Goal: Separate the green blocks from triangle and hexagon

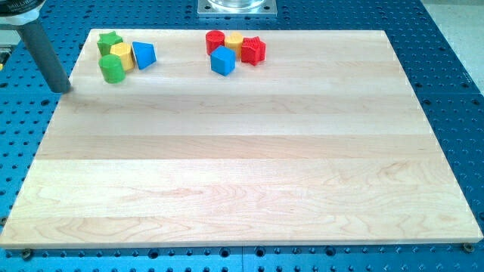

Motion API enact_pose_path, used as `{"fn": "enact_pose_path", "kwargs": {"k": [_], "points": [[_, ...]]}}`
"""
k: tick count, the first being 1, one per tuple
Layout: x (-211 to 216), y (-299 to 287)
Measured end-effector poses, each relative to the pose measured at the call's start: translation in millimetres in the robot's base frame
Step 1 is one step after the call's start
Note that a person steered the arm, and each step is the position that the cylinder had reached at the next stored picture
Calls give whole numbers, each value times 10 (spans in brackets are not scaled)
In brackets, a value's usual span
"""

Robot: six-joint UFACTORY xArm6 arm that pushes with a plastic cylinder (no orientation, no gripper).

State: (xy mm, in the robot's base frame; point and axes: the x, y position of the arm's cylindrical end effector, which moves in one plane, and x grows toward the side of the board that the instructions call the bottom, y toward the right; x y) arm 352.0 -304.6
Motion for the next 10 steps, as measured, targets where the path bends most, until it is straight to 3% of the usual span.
{"fn": "enact_pose_path", "kwargs": {"k": [1, 2, 3, 5, 7, 10], "points": [[-438, 1], [-1212, -1], [-1603, 325], [-1028, 265], [-1569, 555], [-720, 404]]}}
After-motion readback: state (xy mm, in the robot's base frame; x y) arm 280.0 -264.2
